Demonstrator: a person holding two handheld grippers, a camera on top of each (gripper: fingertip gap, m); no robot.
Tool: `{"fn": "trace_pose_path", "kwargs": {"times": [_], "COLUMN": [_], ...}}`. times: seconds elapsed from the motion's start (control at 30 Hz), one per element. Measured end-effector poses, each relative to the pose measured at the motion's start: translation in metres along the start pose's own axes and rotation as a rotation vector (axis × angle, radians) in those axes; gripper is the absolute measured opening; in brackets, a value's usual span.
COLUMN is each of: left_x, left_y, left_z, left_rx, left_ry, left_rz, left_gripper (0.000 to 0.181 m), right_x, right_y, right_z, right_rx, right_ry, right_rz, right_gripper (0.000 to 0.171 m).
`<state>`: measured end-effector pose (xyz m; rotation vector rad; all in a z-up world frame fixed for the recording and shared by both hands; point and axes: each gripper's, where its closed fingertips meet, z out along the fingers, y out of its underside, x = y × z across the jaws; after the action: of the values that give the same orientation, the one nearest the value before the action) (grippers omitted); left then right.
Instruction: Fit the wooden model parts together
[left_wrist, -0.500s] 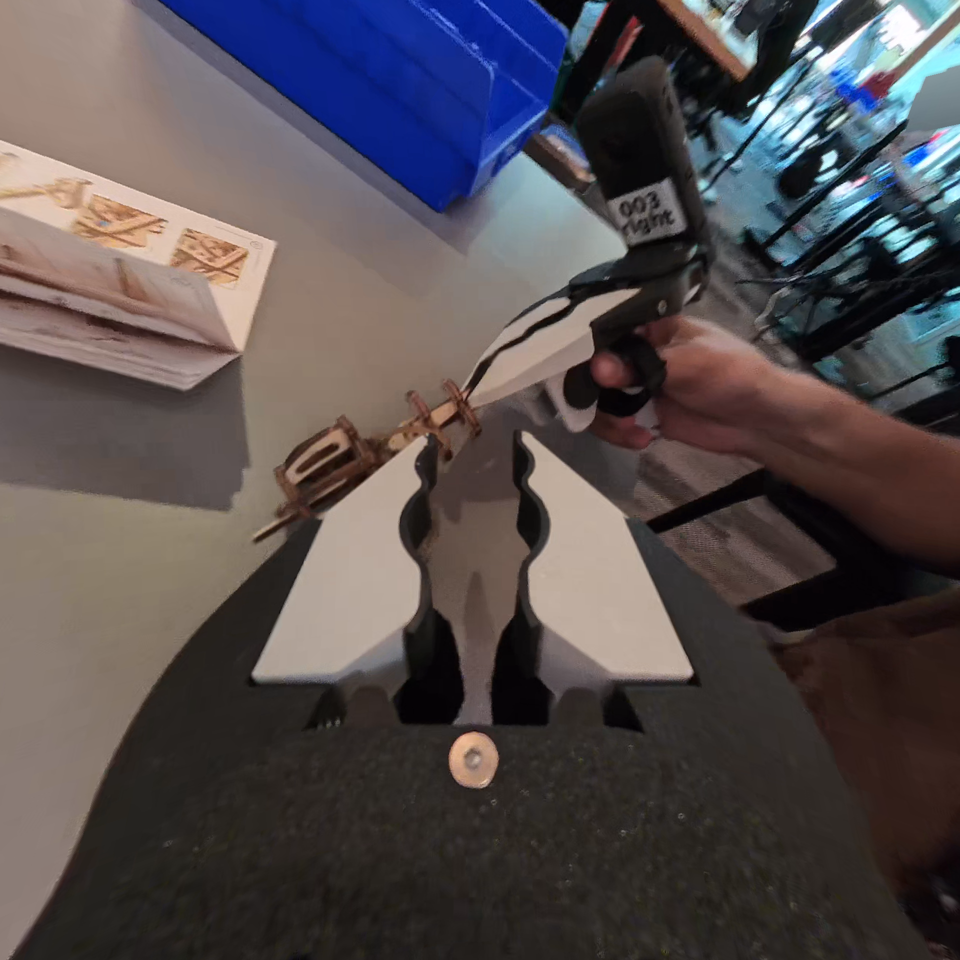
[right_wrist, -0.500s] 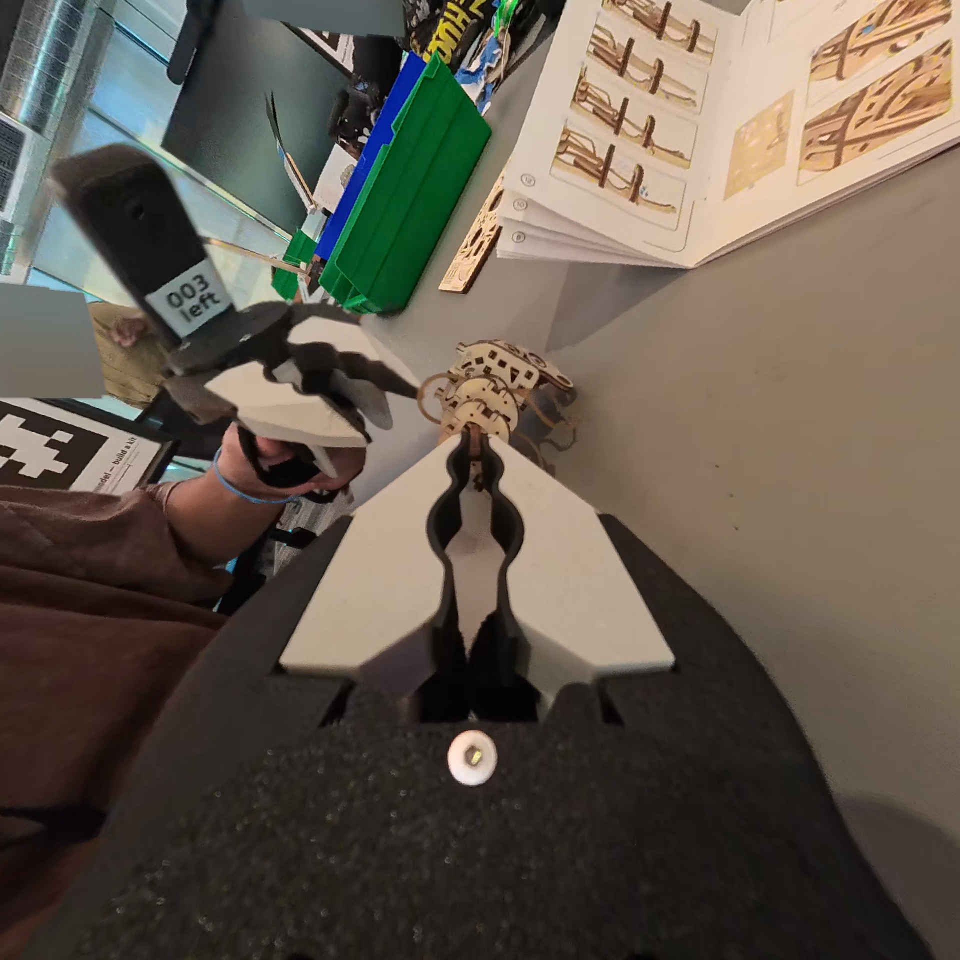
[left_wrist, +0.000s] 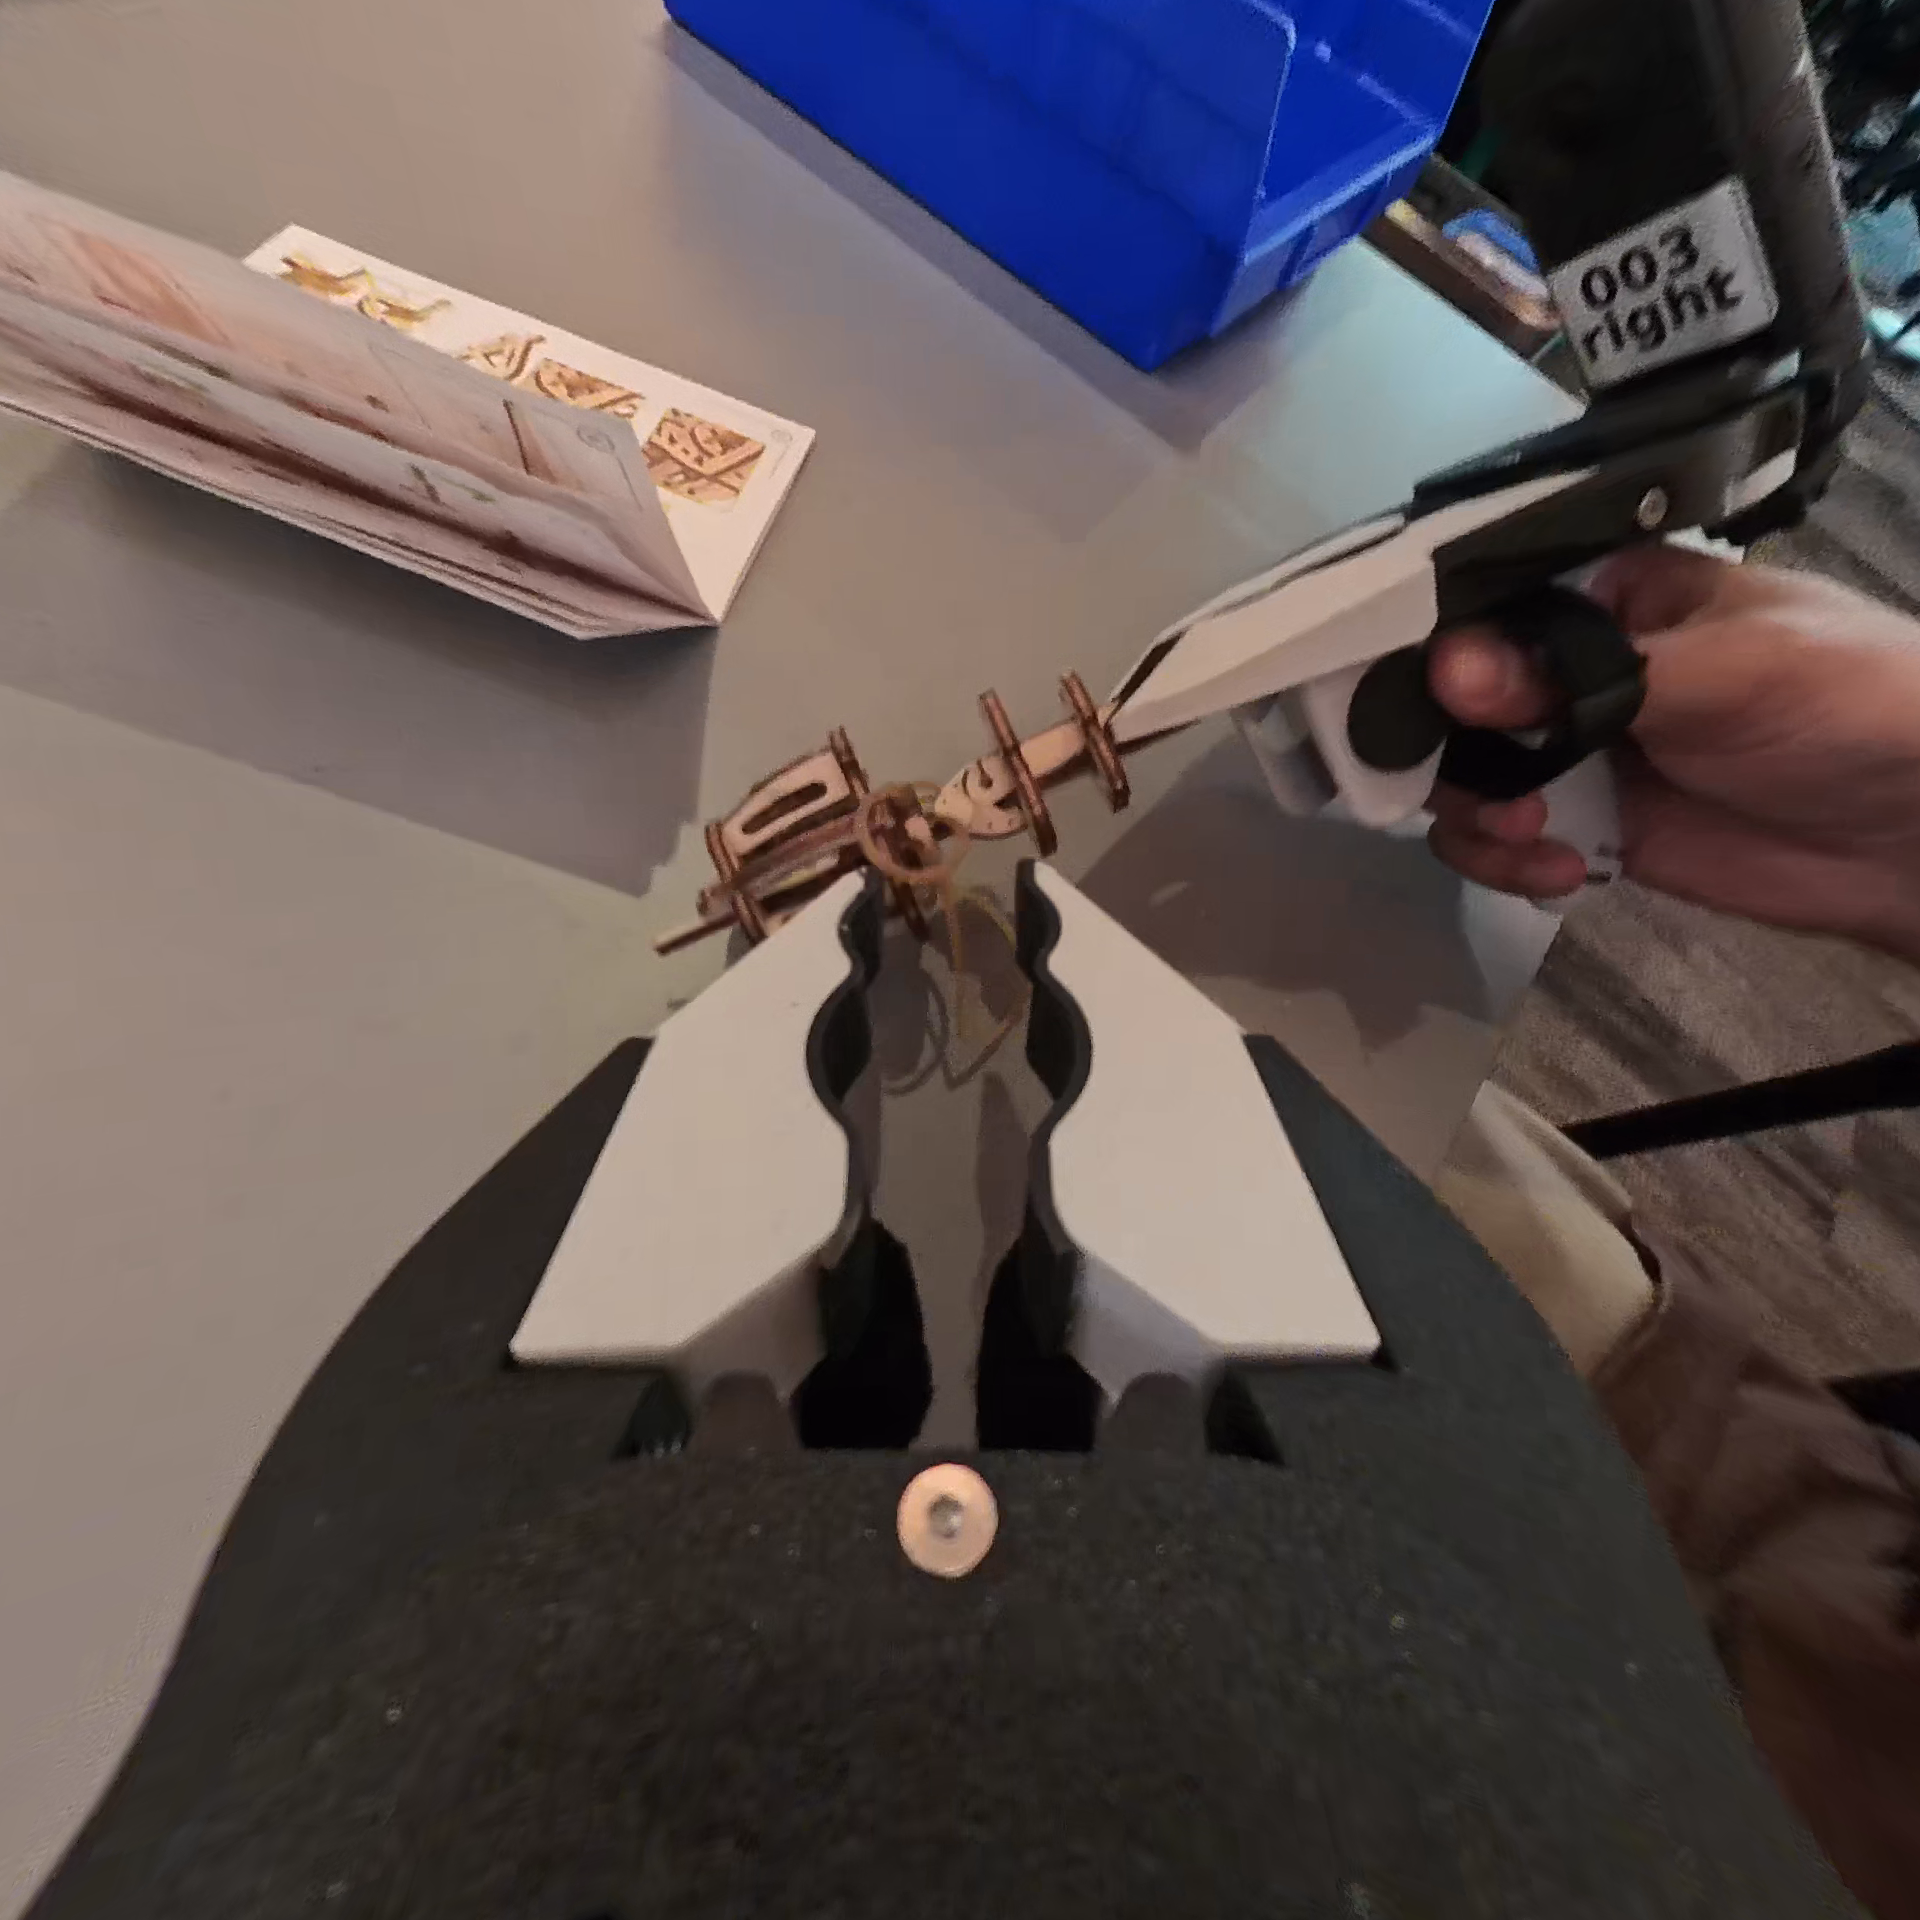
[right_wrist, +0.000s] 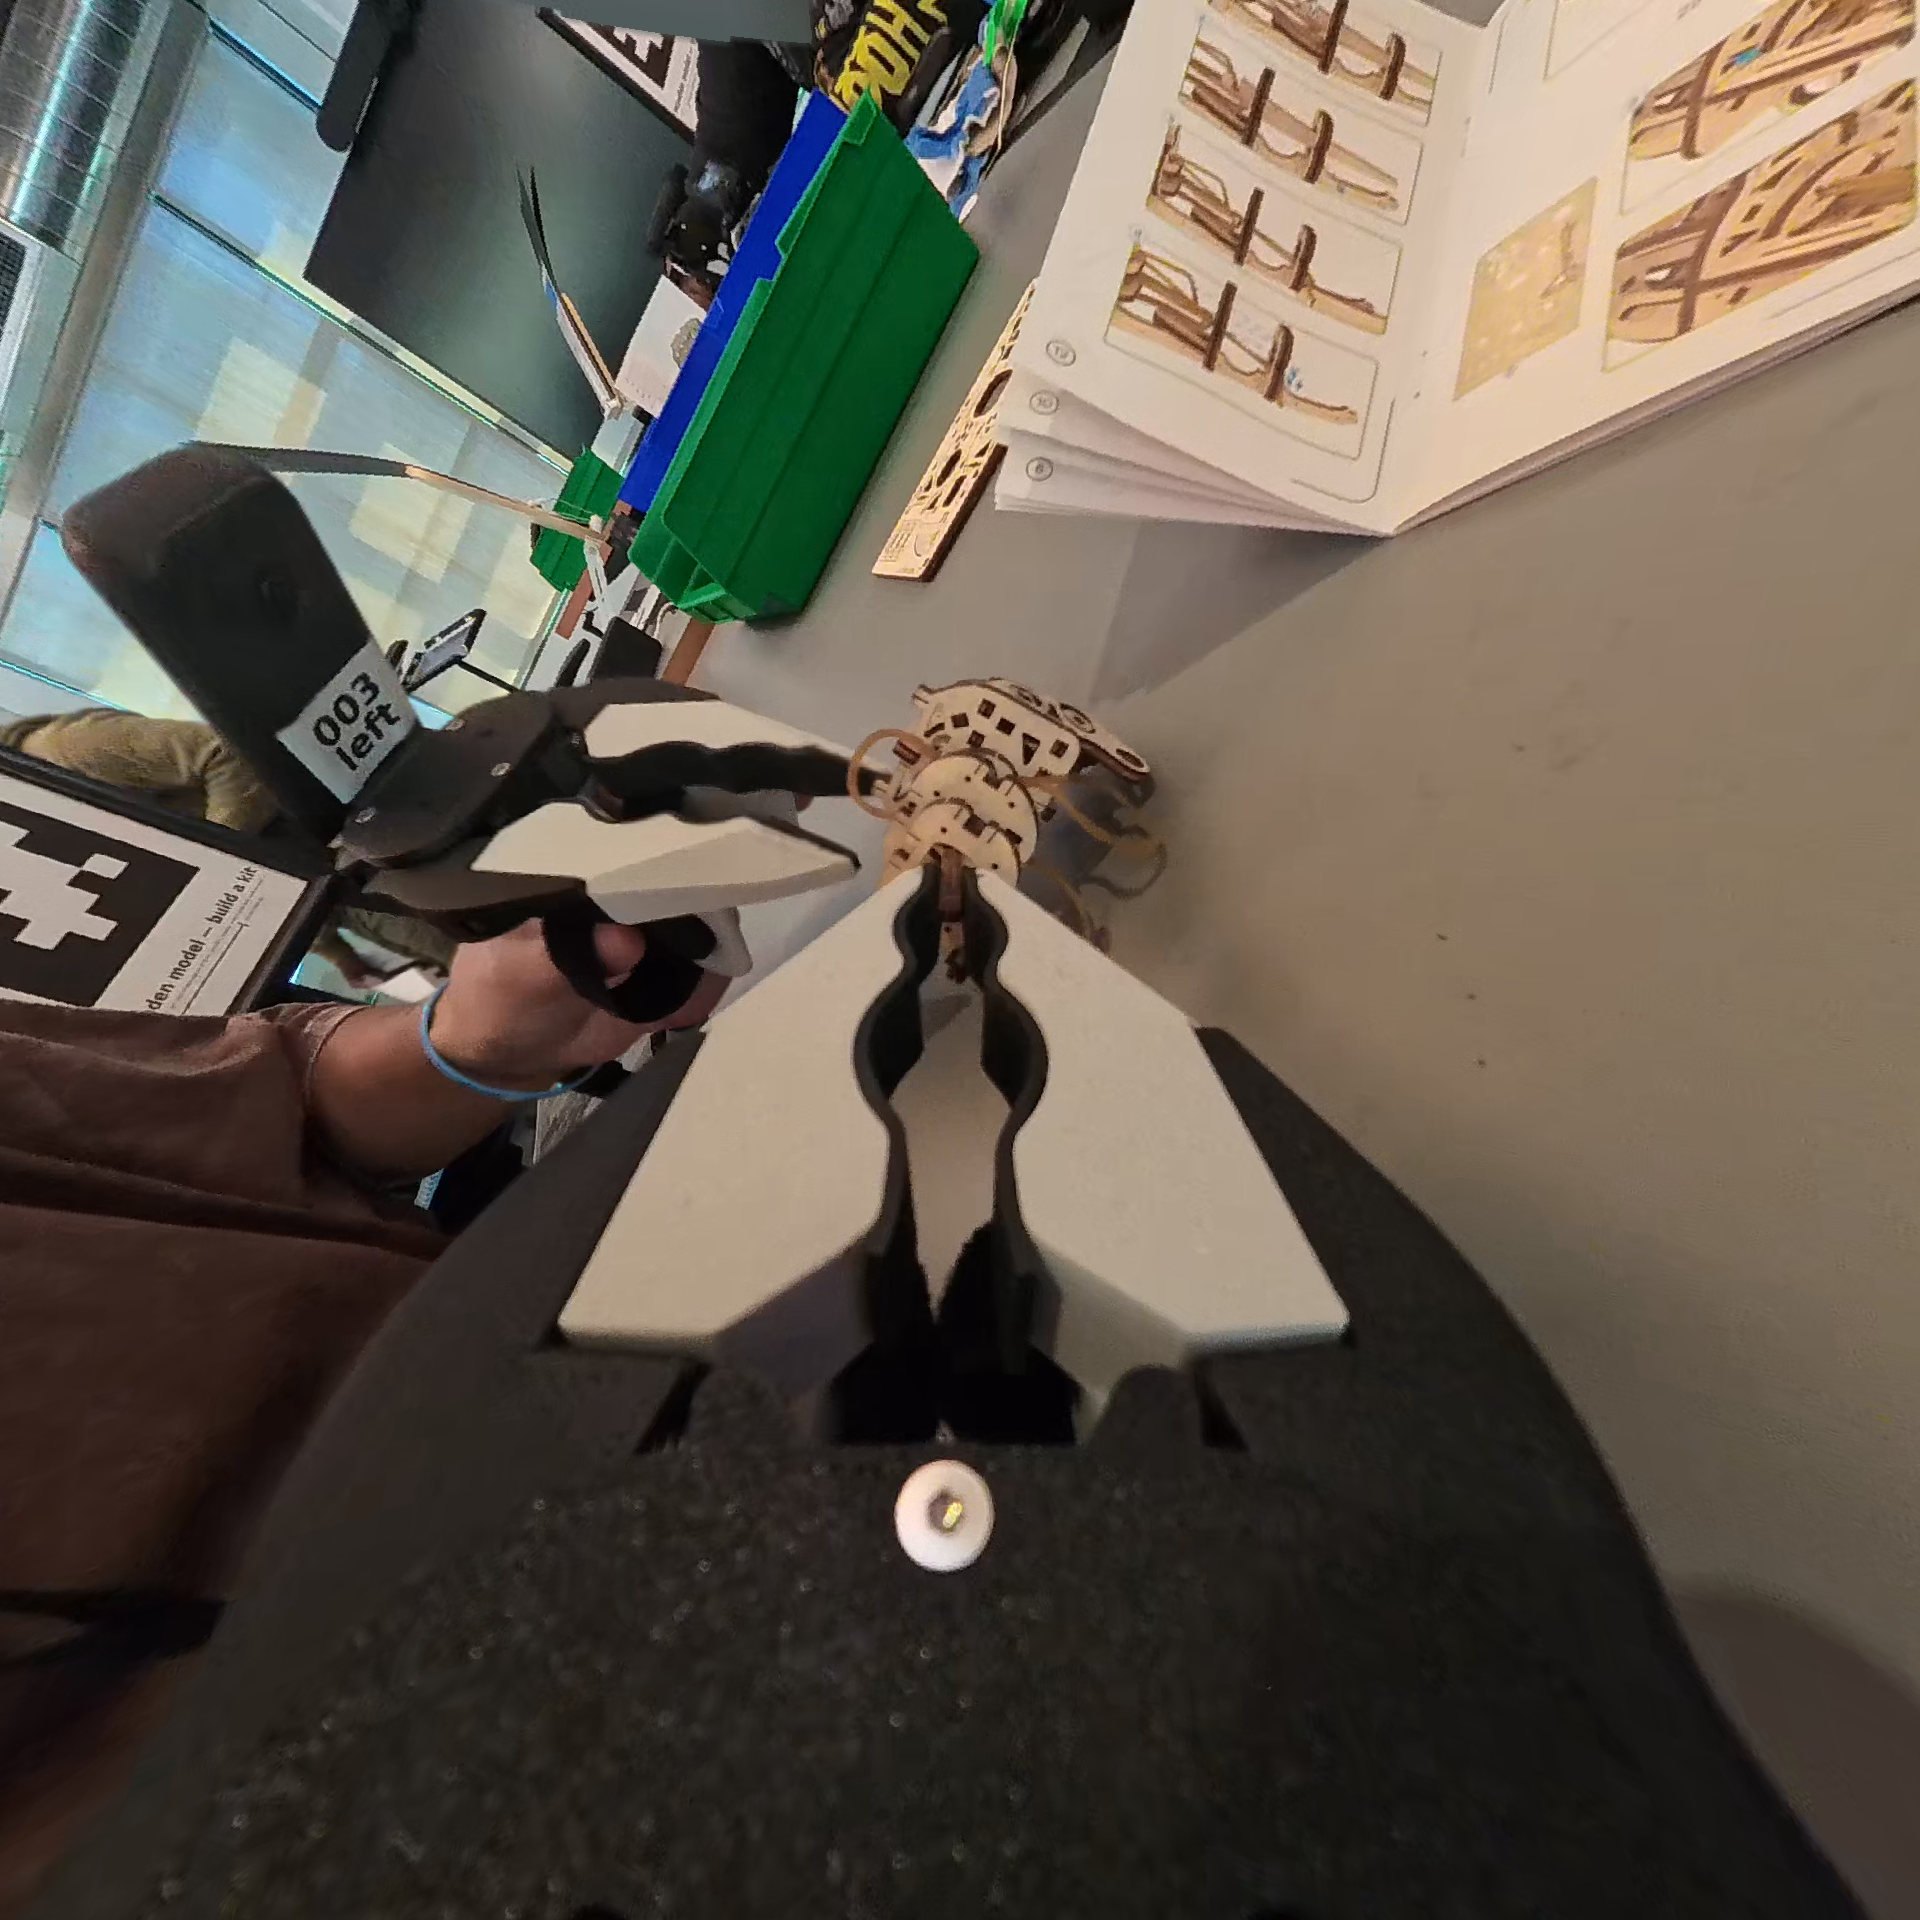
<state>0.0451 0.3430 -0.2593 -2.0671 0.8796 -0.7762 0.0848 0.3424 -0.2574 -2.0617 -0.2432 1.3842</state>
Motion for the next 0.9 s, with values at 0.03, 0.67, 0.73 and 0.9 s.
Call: {"fn": "trace_pose_path", "kwargs": {"times": [0.03, 0.67, 0.73, 0.9], "left_x": [-0.002, -0.018, -0.019, -0.020], "left_y": [-0.002, -0.010, -0.010, -0.009], "left_z": [0.001, -0.003, -0.005, -0.008], "left_rx": [0.007, 0.005, 0.008, 0.008], "left_ry": [-0.019, -0.156, -0.171, -0.209], "left_rz": [-0.007, 0.190, 0.199, 0.230], "left_gripper": [0.022, 0.004, 0.004, 0.004], "right_x": [-0.001, -0.007, -0.011, -0.015], "right_y": [0.001, -0.001, -0.002, 0.003], "right_z": [0.000, 0.003, 0.003, 0.007], "right_rx": [-0.002, 0.004, 0.011, -0.009], "right_ry": [-0.002, 0.064, 0.088, 0.142], "right_rz": [-0.001, -0.102, -0.072, -0.121], "right_gripper": [0.003, 0.003, 0.002, 0.002]}}
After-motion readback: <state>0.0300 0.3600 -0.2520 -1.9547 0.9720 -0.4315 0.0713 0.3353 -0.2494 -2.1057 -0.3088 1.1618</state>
